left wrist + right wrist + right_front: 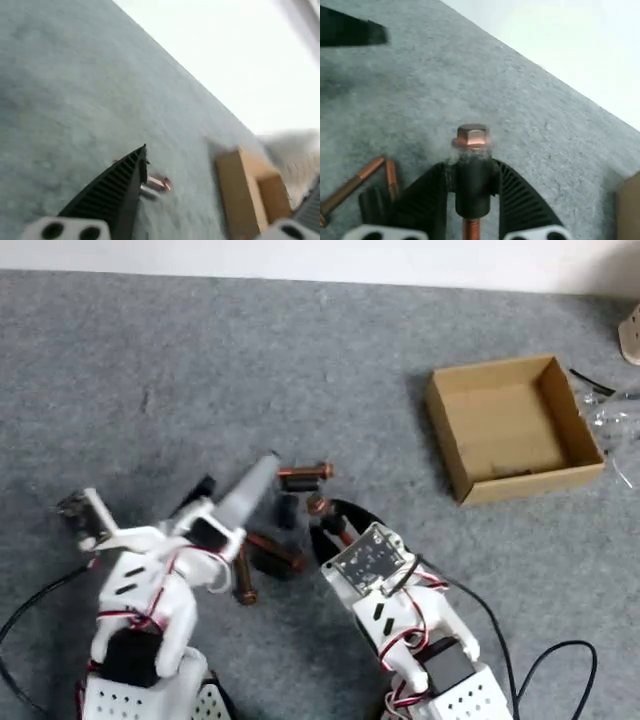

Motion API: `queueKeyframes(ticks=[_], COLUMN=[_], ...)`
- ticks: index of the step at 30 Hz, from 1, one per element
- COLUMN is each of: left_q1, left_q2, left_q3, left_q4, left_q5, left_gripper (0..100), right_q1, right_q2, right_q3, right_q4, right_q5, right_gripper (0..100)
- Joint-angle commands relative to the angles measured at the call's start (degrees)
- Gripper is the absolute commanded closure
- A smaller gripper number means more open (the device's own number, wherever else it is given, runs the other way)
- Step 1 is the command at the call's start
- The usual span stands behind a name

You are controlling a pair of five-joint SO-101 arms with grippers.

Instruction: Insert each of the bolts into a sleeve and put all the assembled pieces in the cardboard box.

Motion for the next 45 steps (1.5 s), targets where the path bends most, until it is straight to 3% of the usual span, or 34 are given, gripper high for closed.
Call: queueKeyframes(ticks=[1,8,13,17,23,32,35,39,45], left_q1=[-6.8,-6.9,-7.1,-7.2,-7.2,-8.9,-9.6,-9.8,-13.3], left_q2=[-0.7,-0.7,-0.7,-0.7,-0.7,-0.6,-0.6,-0.6,-0.6], left_q3=[-1.2,5.1,6.5,6.8,9.3,7.4,7.5,7.4,7.5], left_q4=[-0.3,-2.2,-1.9,-1.9,-1.9,3.3,3.8,3.8,3.5], left_q5=[0.8,-7.6,-12.1,-19.7,-31.3,-61.8,-61.9,-61.0,-61.1], left_gripper=[53,57,79,100,100,99,99,99,99], right_q1=[2.9,9.1,13.0,18.5,22.5,31.3,32.4,32.4,32.7], right_q2=[-1.0,-1.1,-1.0,-1.0,-0.6,-0.6,-0.4,4.3,32.6], right_q3=[6.1,6.1,6.1,6.1,6.1,6.1,6.0,2.3,-19.4], right_q4=[-2.6,-2.6,-2.4,-2.5,-1.5,0.8,-5.9,-6.3,-6.4], right_q5=[0.4,0.3,-0.5,-4.3,-6.2,-5.5,-3.0,-2.6,-5.5], right_gripper=[99.5,99.5,99.5,99.5,99.5,99.5,99.5,99.5,99.5])
